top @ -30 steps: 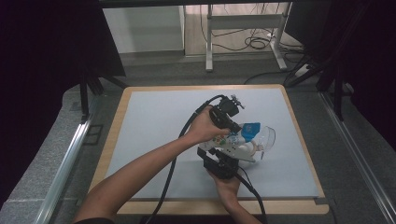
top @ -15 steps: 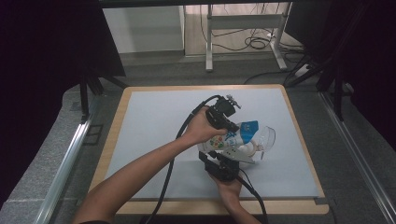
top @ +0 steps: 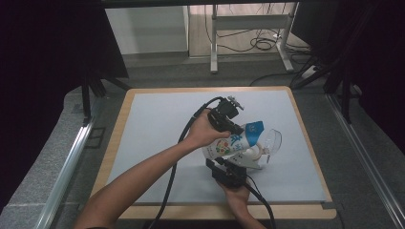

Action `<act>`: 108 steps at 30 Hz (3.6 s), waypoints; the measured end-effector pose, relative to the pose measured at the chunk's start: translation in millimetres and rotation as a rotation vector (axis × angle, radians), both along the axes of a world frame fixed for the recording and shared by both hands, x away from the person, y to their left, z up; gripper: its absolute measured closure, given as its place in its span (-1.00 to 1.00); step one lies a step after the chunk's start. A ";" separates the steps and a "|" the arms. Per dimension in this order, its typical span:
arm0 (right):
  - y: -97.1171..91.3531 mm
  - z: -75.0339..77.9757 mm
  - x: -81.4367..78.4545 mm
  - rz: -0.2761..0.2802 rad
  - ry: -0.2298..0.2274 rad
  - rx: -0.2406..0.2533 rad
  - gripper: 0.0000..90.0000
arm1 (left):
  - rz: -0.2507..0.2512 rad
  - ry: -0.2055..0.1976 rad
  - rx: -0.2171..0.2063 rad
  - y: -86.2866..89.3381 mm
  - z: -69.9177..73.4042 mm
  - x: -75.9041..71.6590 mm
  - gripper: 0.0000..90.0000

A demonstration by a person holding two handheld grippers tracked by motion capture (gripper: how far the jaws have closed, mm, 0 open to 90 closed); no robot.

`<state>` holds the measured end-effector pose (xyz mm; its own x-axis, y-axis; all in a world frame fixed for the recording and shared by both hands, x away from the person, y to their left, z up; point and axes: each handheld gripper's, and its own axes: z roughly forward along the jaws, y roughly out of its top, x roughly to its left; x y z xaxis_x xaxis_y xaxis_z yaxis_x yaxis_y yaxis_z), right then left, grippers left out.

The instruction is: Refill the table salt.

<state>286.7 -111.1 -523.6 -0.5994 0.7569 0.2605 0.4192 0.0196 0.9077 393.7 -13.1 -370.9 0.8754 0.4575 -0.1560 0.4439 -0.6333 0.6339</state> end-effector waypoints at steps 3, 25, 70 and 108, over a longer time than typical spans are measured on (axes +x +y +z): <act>-2.7 -2.5 -0.4 -0.002 0.005 -0.011 0.34 | 0.005 0.002 -0.007 2.0 -0.8 0.9 0.99; -16.0 -8.4 -4.6 -0.015 0.025 -0.046 0.33 | 0.008 0.007 -0.019 5.1 0.2 0.0 0.99; -29.7 -15.9 -6.9 -0.035 0.061 -0.086 0.23 | 0.029 0.016 -0.104 20.7 -4.6 -5.2 0.99; -38.3 -16.0 -10.3 -0.027 0.065 -0.090 0.07 | 0.069 -0.020 -0.182 38.3 -10.6 -6.1 0.99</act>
<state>276.4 -149.4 -539.6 -0.5629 0.7943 0.2287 0.4785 0.0875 0.8737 387.6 25.2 -381.6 0.8466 0.4826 -0.2246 0.4687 -0.4758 0.7443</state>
